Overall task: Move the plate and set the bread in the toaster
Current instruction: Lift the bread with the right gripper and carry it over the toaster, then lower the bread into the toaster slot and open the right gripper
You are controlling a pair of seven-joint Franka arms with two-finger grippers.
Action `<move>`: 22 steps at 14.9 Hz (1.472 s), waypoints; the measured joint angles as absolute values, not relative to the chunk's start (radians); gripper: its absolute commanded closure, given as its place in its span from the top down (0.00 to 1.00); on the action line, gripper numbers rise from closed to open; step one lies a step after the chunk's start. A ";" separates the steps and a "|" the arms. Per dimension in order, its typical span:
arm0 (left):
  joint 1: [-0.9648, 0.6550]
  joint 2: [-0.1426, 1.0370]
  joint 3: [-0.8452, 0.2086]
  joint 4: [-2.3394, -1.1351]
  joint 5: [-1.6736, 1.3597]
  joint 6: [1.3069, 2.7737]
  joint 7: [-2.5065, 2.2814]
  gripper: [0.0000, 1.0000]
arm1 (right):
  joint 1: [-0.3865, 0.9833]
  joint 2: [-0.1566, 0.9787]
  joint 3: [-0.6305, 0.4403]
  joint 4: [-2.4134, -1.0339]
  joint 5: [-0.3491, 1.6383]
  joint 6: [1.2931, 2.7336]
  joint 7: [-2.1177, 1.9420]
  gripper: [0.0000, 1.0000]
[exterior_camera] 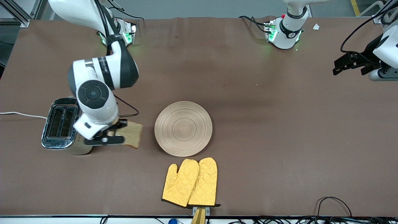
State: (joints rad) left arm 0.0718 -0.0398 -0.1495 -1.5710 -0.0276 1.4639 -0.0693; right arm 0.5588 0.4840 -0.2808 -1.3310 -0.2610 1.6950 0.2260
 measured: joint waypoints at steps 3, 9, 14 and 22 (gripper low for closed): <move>0.071 -0.040 -0.151 -1.565 -0.028 1.464 -0.070 1.00 | 0.536 0.465 -0.321 -1.330 -0.416 1.638 0.153 0.00; 0.071 -0.031 -0.151 -1.565 -0.028 1.465 -0.070 1.00 | 0.494 0.423 -0.413 -1.387 -0.500 1.568 0.069 0.00; 0.070 -0.026 -0.152 -1.565 -0.028 1.465 -0.070 1.00 | 0.493 0.404 -0.424 -1.531 -0.565 1.583 0.069 0.00; 0.060 -0.022 -0.153 -1.560 -0.028 1.465 -0.070 1.00 | 0.484 0.337 -0.428 -1.662 -0.609 1.706 0.073 0.00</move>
